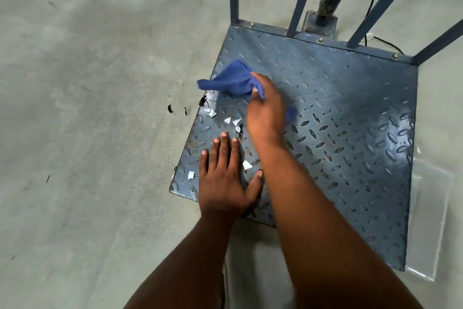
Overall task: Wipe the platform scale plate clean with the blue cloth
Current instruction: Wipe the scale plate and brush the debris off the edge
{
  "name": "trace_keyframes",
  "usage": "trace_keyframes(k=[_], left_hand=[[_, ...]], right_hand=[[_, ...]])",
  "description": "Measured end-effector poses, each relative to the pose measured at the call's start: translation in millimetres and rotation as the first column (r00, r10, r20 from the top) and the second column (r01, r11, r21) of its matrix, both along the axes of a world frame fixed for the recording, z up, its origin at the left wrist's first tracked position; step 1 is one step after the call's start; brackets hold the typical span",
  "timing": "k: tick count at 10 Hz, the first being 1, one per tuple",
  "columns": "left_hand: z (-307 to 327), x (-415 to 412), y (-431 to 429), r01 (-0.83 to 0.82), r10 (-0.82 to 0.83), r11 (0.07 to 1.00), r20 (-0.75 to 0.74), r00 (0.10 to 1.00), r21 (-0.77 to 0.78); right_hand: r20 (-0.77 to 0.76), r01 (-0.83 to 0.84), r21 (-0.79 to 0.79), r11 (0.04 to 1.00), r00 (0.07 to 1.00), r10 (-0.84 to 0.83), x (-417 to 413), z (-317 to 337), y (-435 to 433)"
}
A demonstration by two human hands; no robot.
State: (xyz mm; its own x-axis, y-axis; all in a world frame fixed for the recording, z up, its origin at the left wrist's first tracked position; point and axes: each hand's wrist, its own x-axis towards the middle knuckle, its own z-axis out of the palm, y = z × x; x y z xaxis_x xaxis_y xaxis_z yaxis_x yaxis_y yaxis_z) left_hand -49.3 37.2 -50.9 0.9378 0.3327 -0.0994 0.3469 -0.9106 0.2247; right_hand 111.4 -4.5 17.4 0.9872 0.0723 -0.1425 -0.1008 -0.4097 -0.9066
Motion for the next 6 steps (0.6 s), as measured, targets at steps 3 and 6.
trace_keyframes(k=[3,6], left_hand=[[1.9,-1.1,1.5,-0.008,0.008,1.000,0.008,1.000,0.010],[-5.7,-2.9,4.2,0.032,-0.032,0.999,-0.046,0.998,-0.002]], right_hand=[[0.250,0.148,-0.170,0.974,0.963,-0.102,-28.3,-6.9,-67.1],[-0.227,-0.167,-0.328,0.930,0.969,0.094,-24.8,-9.4,9.5]])
